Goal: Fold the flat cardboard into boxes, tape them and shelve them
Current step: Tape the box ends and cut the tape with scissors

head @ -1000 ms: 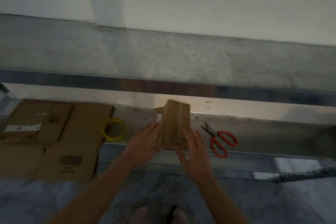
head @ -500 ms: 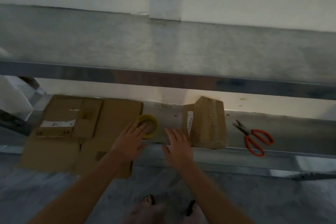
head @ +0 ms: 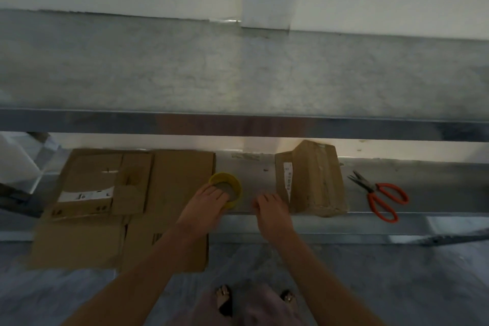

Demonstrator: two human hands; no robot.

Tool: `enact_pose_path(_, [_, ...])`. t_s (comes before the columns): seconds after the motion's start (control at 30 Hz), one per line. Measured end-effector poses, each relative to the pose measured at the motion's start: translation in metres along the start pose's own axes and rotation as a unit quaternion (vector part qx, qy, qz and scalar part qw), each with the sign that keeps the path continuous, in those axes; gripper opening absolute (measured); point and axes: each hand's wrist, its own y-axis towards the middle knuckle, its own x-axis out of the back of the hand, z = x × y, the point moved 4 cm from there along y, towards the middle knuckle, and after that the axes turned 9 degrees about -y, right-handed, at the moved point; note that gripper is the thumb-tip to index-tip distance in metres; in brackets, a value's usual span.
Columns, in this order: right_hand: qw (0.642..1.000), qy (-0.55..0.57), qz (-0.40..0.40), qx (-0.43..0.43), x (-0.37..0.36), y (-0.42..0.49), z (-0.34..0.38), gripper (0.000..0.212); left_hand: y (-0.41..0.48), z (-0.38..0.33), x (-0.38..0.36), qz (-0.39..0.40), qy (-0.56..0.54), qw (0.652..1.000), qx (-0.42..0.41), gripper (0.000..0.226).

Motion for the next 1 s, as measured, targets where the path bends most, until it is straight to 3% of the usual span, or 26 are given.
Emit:
enact_pose_path(0.1, [0.999, 0.049, -0.009, -0.001, 0.01, -0.013, 0.005, 0.013, -0.009, -0.004, 0.009, -0.043, -0.033, 0.999, 0.0, 0.024])
enact_pose_path(0.23, [0.993, 0.11, -0.026, -0.016, 0.032, -0.034, -0.004, 0.012, -0.019, -0.023, 0.018, -0.04, -0.039, 0.998, -0.014, 0.042])
enact_pose_path(0.33, [0.99, 0.136, -0.008, -0.03, 0.044, -0.051, -0.026, 0.022, -0.018, -0.051, 0.022, -0.056, -0.065, 0.996, -0.016, 0.043])
enact_pose_path(0.67, [0.976, 0.219, 0.017, 0.007, 0.072, -0.102, -0.11, 0.008, 0.015, -0.155, 0.023, -0.077, -0.128, 0.989, 0.012, 0.039])
enact_pose_path(0.87, [0.971, 0.236, 0.013, -0.025, 0.089, -0.113, -0.163, 0.013, 0.041, -0.2, 0.011, -0.072, -0.114, 0.991, 0.024, 0.042])
enact_pose_path(1.0, [0.961, 0.275, -0.009, -0.032, 0.103, -0.113, -0.199, 0.017, 0.048, -0.21, 0.01, -0.027, -0.158, 0.986, 0.039, 0.051])
